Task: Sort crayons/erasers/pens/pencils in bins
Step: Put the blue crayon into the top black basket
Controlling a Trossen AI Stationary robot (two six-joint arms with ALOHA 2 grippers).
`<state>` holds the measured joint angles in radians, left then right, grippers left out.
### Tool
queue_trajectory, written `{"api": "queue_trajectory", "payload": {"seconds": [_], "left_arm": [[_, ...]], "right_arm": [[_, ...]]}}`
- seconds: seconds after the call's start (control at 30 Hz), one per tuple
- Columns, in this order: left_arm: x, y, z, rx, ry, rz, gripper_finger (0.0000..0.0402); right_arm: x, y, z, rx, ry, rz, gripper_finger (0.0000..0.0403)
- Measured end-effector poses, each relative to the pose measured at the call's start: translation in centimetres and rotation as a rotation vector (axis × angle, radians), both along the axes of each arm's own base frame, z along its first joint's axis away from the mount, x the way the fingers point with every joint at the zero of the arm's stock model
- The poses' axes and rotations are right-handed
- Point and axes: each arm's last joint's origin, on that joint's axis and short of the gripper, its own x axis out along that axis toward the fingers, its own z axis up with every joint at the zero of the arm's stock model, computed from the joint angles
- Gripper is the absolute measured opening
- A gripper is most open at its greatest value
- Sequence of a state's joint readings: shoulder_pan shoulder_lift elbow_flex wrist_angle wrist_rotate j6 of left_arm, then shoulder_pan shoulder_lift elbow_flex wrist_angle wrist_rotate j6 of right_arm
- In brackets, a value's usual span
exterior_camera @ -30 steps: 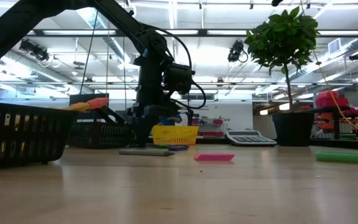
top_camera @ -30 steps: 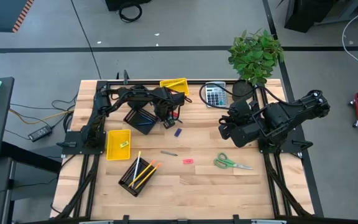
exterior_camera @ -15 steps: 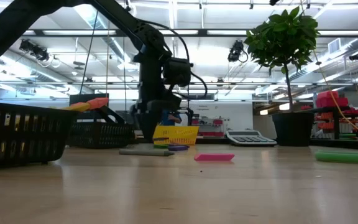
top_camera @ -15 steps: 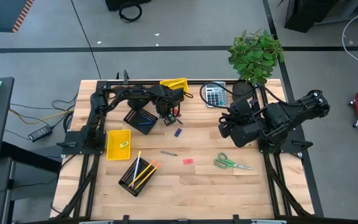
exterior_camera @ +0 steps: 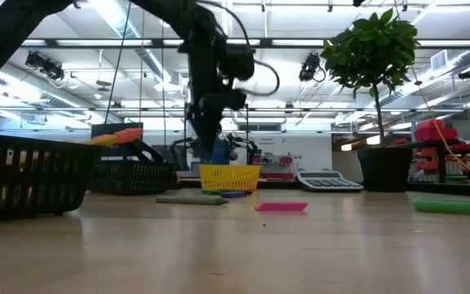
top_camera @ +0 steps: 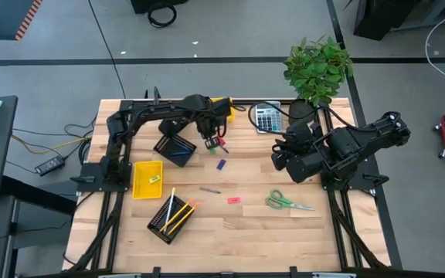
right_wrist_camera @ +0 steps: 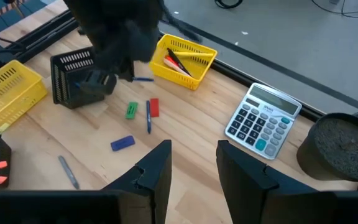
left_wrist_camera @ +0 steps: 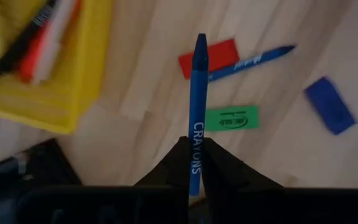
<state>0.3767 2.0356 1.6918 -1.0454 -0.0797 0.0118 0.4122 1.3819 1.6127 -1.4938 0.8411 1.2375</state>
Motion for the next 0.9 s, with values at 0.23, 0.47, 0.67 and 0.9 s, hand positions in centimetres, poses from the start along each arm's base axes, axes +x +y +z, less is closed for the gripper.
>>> {"api": "queue_trajectory", "payload": {"seconds": [0.23,0.47,0.67,0.9], "left_arm": [[-1.4,-0.5,3.7,0.029,-0.024,-0.023,0.0039],[-4.2,-2.7,4.4,0.012,0.004,-0.087,0.0032],[-7.6,-4.5,3.3,0.021,-0.016,-0.106,0.0039],[-10.4,-5.3,0.8,-0.008,0.053,-0.089,0.0033]], "right_arm": [[0.0,0.0,0.0,0.007,-0.008,-0.007,0.0133],[0.1,0.0,0.0,0.023,-0.029,-0.023,0.0133],[0.0,0.0,0.0,0.022,-0.036,-0.029,0.0133],[0.1,-0.1,0.2,-0.059,-0.051,-0.037,0.0133]]}}
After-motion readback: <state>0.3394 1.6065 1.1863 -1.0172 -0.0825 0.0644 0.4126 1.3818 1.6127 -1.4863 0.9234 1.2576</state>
